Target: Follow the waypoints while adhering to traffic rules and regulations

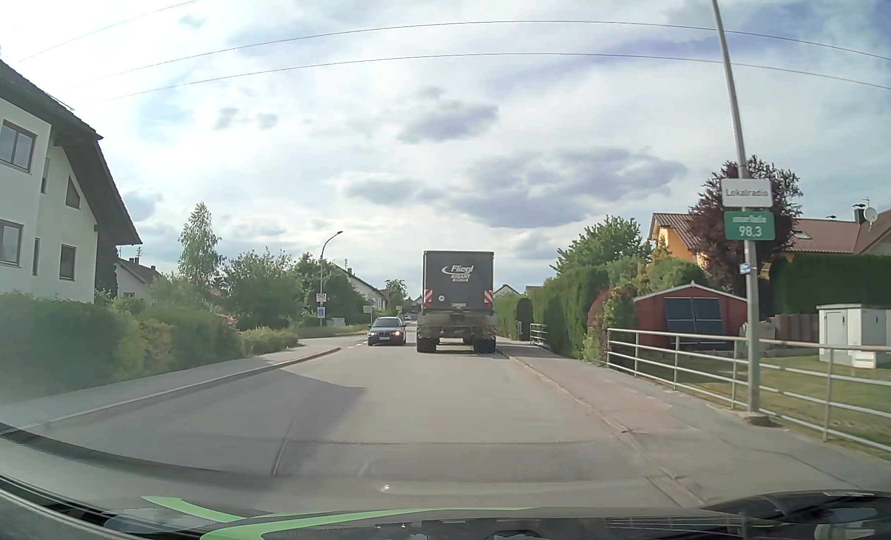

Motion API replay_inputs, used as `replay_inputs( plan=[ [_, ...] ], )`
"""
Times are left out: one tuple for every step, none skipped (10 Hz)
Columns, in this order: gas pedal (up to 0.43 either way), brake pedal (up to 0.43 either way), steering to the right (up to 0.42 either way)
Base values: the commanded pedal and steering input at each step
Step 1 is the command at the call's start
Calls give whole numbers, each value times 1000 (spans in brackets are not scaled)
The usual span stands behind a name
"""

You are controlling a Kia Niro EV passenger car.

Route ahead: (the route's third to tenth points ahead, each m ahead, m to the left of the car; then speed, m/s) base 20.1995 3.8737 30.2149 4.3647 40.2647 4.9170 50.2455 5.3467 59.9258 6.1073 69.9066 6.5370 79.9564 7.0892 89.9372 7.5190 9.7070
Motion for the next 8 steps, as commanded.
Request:
replay_inputs(
  plan=[
    [157,0,-8],
    [157,0,-7],
    [157,0,-7],
    [157,0,-7],
    [157,0,-7],
    [157,0,-8],
    [157,0,-8],
    [157,0,-8]
  ],
)
